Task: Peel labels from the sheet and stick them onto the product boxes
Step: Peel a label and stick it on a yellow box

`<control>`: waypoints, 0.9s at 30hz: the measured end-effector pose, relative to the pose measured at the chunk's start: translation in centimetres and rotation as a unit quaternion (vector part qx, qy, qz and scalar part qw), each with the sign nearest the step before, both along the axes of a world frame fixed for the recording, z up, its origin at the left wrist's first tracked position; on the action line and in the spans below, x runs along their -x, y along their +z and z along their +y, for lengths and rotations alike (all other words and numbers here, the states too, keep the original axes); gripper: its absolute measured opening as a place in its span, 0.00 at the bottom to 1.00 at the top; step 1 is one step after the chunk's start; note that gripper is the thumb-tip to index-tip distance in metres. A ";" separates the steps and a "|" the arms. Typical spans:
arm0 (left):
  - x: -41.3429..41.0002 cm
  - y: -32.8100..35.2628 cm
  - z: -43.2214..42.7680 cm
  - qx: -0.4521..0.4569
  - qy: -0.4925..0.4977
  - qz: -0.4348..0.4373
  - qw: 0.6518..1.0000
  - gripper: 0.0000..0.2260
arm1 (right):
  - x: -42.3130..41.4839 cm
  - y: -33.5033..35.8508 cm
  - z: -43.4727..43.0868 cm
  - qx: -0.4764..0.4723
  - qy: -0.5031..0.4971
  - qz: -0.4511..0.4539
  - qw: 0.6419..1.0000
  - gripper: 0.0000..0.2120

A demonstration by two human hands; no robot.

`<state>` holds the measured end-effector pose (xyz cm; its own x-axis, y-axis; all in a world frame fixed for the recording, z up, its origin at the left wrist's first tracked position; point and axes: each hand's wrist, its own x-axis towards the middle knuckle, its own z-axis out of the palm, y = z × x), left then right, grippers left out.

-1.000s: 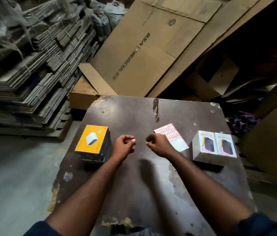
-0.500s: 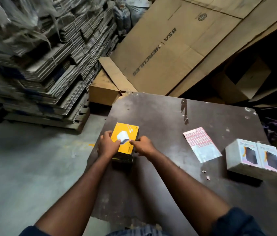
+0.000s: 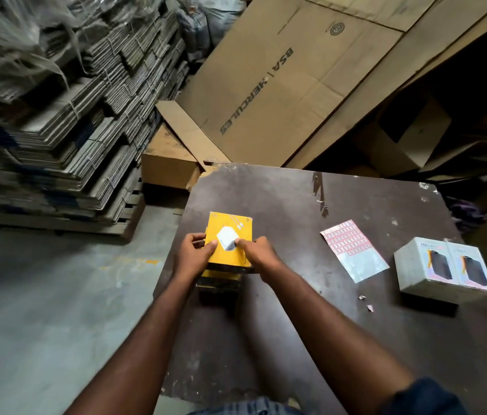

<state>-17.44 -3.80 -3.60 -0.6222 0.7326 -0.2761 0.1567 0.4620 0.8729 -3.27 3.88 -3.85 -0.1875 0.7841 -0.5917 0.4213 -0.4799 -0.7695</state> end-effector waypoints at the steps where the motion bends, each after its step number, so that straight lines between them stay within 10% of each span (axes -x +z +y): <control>1: 0.0 0.3 0.2 -0.006 -0.004 -0.014 1.000 0.16 | -0.2 0.1 0.2 0.010 -0.009 0.017 1.000 0.33; 7: -0.2 1.5 1.6 -0.010 -0.029 -0.153 0.988 0.16 | -1.8 2.5 0.6 0.037 -0.038 0.109 0.993 0.13; 16: -2.2 4.0 3.6 -0.057 -0.138 -0.166 0.975 0.08 | -4.3 4.0 2.2 -0.123 -0.029 0.141 0.982 0.15; 27: -2.3 6.5 3.5 -0.192 -0.246 -0.098 0.945 0.27 | -7.6 9.1 3.1 -0.198 0.046 0.200 0.959 0.14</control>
